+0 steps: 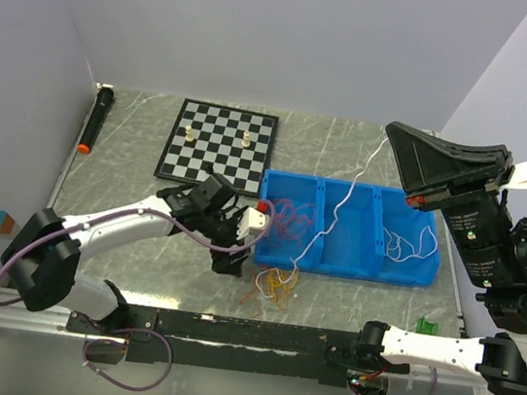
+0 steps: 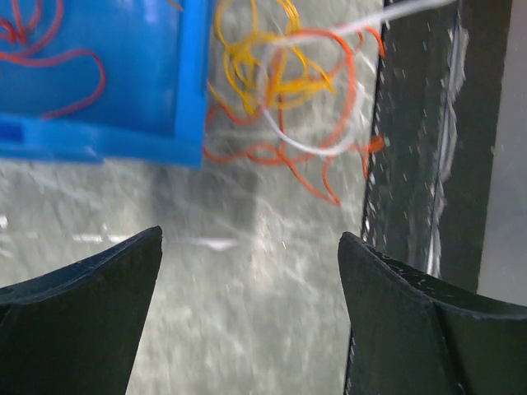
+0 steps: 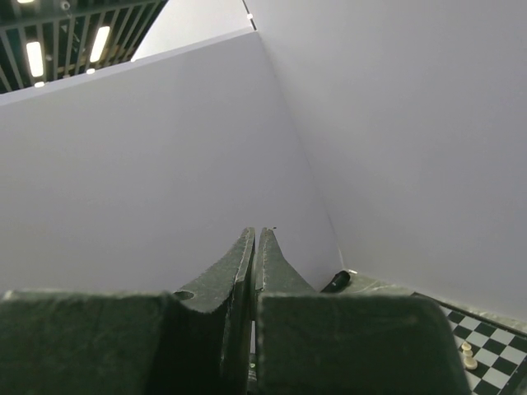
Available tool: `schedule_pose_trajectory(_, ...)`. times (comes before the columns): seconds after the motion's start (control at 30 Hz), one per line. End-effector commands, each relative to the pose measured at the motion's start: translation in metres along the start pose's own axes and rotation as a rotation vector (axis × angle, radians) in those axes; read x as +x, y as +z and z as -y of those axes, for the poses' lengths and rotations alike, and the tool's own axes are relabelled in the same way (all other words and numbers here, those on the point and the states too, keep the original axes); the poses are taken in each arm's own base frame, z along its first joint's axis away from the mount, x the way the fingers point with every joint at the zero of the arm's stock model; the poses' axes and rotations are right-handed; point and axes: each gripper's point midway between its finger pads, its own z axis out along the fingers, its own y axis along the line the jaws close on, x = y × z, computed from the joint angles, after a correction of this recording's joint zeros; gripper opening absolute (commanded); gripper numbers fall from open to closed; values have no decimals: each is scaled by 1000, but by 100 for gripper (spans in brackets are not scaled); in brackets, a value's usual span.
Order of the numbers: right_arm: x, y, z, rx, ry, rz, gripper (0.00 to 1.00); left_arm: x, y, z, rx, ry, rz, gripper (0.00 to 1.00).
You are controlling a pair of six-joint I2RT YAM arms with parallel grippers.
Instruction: Untangle the cables
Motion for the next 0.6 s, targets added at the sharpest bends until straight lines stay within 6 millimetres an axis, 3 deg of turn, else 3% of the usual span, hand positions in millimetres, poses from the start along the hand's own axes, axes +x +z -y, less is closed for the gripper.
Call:
schedule_pose_trajectory(0.0, -19, -6, 1, -7, 17, 55, 0, -27, 12, -8, 18, 37, 116, 92)
schedule_pose_trajectory(0.07, -23, -8, -2, -22, 28, 58, 0, -30, 15, -2, 73, 52, 122, 99)
schedule_pose_trajectory(0.27, -40, -15, -12, -84, 63, 83, 0, -41, 15, 11, 189, 138, 98, 97)
schedule_pose_trajectory(0.57, -55, -31, -7, -89, 84, 112, 0, -27, 18, 9, 143, 355, 16, 97)
